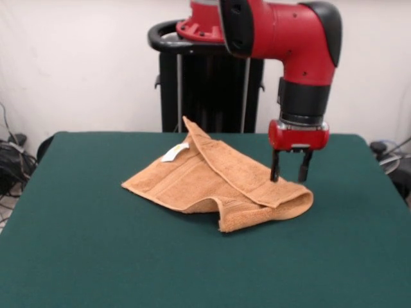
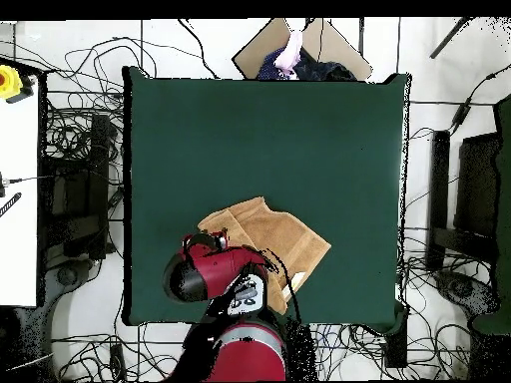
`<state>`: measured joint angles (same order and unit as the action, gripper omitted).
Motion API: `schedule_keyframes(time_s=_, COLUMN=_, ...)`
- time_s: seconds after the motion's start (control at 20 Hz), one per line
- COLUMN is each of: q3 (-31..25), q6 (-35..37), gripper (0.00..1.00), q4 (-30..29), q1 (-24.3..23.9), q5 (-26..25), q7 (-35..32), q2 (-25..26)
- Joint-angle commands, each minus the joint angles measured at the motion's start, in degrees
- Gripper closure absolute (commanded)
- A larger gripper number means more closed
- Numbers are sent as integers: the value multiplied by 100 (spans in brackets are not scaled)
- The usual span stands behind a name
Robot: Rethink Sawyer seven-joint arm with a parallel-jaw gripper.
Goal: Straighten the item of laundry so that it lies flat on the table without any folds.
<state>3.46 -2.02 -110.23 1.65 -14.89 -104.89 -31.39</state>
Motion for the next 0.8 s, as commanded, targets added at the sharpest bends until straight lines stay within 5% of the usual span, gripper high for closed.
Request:
schedule_keyframes(time_s=0.05, q3=-146, q6=679, gripper=0, q4=650, q1=224, q5=163, q7=-485, q2=102)
schedule_keyframes(time_s=0.1, q3=-215, q6=924, gripper=0, q4=642, q1=172, q5=369, q7=-604, q2=70)
schedule_keyframes(time_s=0.15, q3=-674, q6=452, gripper=0, q4=684, q1=-219, q5=82, q7=-454, q2=604)
schedule_keyframes(time_s=0.35, q3=-558, q6=1275, gripper=0, q4=616, q1=-64, q5=192, q7=-299, q2=-6)
schedule_keyframes(time_s=0.8, q3=-448, q6=1770, gripper=0, q4=678, q1=69, q5=463, q7=-617, q2=-580)
